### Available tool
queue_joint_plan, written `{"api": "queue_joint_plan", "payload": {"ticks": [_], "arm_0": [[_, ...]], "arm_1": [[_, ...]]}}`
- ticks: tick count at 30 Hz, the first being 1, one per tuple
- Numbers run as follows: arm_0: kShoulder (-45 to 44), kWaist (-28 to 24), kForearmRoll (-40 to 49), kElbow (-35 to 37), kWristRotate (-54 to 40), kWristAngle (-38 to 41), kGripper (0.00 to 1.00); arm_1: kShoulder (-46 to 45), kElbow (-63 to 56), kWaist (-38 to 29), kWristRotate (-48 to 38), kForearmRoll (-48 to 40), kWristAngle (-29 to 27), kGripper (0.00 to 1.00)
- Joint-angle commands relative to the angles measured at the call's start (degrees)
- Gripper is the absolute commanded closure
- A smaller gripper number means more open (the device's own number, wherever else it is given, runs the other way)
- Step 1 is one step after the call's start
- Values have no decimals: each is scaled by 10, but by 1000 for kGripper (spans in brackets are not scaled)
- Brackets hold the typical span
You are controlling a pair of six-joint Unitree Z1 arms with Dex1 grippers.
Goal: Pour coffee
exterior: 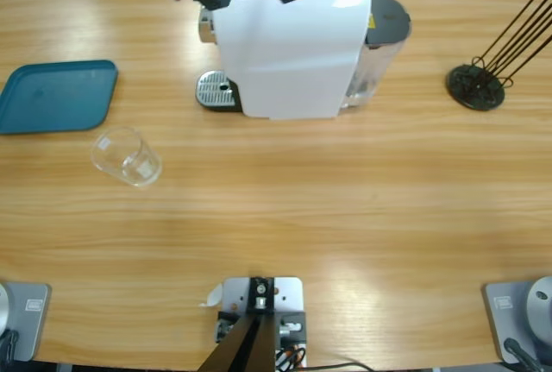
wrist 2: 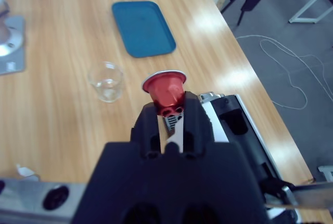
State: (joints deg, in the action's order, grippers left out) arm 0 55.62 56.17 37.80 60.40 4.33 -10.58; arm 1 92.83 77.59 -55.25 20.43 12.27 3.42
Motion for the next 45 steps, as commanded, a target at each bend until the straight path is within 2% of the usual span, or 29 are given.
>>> {"api": "queue_joint_plan", "payload": {"ticks": [1, 8, 16, 45], "arm_0": [[-25, -19, -4, -25, 9, -5, 46], [-21, -33, -12, -36, 30, -6, 32], [-22, -52, -10, -42, -7, -3, 32], [-21, -53, -21, -58, -6, 0, 32]], "arm_1": [[58, 14, 58, 39, -11, -18, 1000], [77, 34, 85, 73, -13, -17, 1000], [76, 18, 86, 111, -14, -17, 1000], [114, 25, 81, 119, -3, -49, 1000]]}}
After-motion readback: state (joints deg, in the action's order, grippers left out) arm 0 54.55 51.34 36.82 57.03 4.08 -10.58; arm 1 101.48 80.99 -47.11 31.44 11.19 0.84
